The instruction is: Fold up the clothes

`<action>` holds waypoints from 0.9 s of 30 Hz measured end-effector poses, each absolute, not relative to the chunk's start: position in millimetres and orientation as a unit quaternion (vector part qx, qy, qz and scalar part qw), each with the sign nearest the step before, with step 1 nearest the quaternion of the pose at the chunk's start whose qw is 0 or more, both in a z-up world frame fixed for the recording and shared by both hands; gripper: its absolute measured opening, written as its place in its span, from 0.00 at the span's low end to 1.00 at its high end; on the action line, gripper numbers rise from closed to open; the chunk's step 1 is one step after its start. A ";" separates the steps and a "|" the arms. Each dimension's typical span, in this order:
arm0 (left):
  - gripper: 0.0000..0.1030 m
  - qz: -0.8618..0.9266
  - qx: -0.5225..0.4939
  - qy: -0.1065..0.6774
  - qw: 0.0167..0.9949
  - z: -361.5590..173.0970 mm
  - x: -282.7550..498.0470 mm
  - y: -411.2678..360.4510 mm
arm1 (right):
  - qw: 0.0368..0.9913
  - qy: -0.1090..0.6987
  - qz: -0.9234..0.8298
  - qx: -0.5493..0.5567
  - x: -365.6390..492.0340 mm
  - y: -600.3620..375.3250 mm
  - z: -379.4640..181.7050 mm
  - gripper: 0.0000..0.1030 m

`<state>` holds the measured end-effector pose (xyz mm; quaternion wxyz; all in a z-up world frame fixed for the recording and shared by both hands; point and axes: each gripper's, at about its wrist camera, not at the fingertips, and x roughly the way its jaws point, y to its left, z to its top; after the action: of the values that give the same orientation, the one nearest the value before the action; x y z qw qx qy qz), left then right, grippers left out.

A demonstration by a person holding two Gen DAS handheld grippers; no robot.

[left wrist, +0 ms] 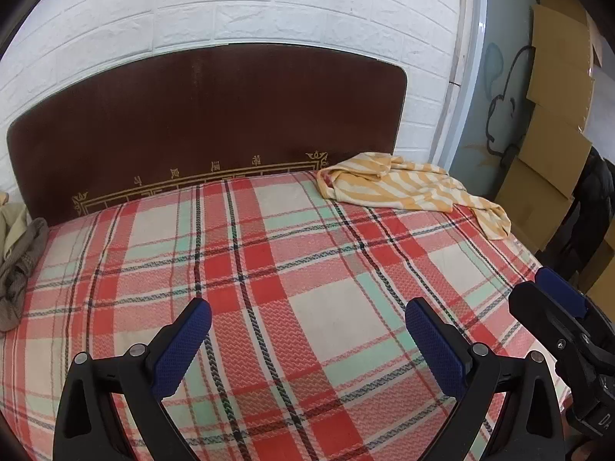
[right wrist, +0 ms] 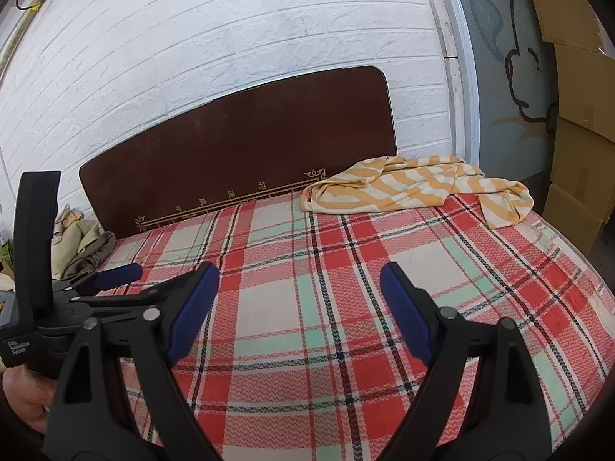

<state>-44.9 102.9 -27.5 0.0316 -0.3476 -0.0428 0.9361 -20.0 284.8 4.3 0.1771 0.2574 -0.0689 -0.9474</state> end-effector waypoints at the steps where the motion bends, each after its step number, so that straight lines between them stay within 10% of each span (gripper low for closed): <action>1: 1.00 0.936 -0.349 -0.044 0.032 -28.0 -45.2 103.0 | 0.178 -0.067 -0.947 0.259 -20.2 283.2 3.8 0.84; 27: 1.00 0.939 -0.342 -0.032 0.029 -26.2 -52.9 103.9 | 0.189 -0.039 -0.946 0.262 -28.0 279.0 2.5 0.84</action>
<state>-52.9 103.9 -26.2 0.0289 -0.3419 -0.0319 0.9388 -28.0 279.0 2.5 0.1891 0.2616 -0.0394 -0.9456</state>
